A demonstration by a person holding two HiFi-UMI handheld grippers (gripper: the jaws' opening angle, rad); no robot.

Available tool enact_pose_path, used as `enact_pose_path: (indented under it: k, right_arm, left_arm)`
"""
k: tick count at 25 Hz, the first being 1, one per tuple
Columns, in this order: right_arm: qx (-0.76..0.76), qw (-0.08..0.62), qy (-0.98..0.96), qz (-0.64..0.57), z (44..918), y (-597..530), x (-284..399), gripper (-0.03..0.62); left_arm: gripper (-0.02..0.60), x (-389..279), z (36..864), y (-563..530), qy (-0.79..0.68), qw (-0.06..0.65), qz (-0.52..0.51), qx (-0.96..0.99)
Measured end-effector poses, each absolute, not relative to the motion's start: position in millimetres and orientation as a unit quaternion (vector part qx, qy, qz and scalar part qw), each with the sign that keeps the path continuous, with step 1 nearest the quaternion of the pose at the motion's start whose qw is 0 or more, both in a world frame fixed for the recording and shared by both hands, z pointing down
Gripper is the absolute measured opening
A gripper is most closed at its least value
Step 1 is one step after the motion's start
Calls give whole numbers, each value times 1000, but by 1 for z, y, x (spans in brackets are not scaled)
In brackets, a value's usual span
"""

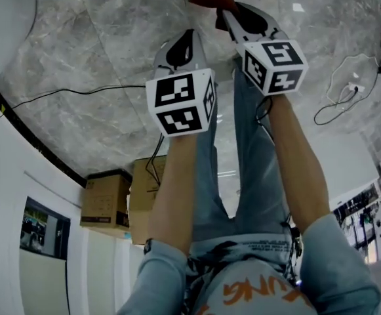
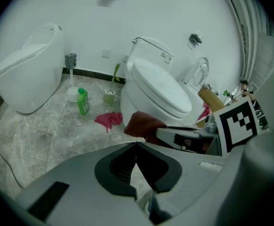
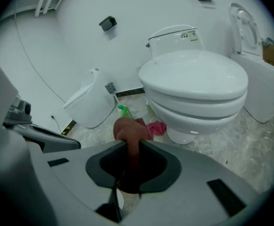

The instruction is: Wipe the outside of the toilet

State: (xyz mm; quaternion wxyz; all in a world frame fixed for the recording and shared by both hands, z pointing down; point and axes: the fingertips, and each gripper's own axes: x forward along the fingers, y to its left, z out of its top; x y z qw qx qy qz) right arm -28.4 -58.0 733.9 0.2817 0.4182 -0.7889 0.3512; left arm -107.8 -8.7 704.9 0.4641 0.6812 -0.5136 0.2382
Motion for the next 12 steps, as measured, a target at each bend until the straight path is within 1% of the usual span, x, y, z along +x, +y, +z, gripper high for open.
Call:
enact_pose_path:
  k: [5,9,12]
  right_arm:
    - [462,267,-765,362,758,-78,-39,64]
    - [496,248,-746,369,773,-93,-33,64]
    - [510,249,-739,363,778,-99,-24,64]
  left_arm:
    - [-2,-137,719,-32,-505,459,240,690]
    - [-2,-151,728,-50,-505,448,241,698]
    - [-2,-158,731,-52,-517,458,227,686]
